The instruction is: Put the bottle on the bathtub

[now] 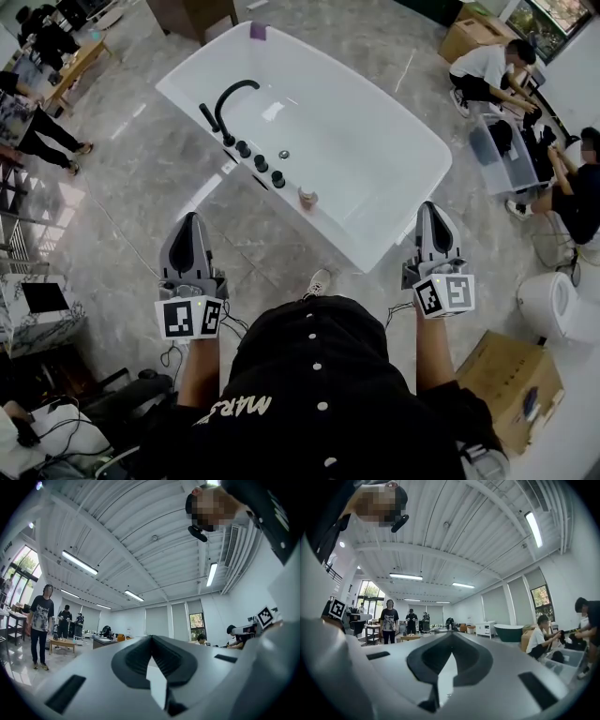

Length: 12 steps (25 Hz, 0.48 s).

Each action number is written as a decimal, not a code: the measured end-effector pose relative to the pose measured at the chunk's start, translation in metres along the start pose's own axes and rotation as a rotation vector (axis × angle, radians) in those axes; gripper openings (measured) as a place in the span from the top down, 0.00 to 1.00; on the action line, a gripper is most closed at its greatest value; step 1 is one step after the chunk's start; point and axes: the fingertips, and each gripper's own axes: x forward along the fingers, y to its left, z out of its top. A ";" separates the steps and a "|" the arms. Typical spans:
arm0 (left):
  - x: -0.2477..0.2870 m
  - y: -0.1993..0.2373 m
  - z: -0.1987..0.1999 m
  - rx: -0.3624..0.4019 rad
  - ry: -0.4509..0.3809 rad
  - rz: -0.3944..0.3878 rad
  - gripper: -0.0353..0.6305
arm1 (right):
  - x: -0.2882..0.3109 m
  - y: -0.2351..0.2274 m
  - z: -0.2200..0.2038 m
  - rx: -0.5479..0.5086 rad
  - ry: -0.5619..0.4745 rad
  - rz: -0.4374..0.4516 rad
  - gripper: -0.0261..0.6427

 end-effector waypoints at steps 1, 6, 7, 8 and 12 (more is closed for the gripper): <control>0.000 -0.002 -0.001 -0.001 0.002 -0.004 0.93 | 0.000 0.001 0.000 -0.006 -0.001 0.004 0.96; 0.001 -0.004 -0.004 -0.008 0.009 -0.012 0.93 | 0.005 0.013 0.003 -0.028 -0.011 0.041 0.96; 0.001 -0.004 -0.003 -0.008 0.009 -0.013 0.93 | 0.006 0.015 0.003 -0.029 -0.009 0.048 0.96; 0.001 -0.004 -0.003 -0.008 0.009 -0.013 0.93 | 0.007 0.016 0.002 -0.031 -0.008 0.053 0.96; 0.000 -0.003 -0.002 -0.006 0.007 -0.012 0.93 | 0.012 0.021 0.001 -0.039 -0.006 0.061 0.96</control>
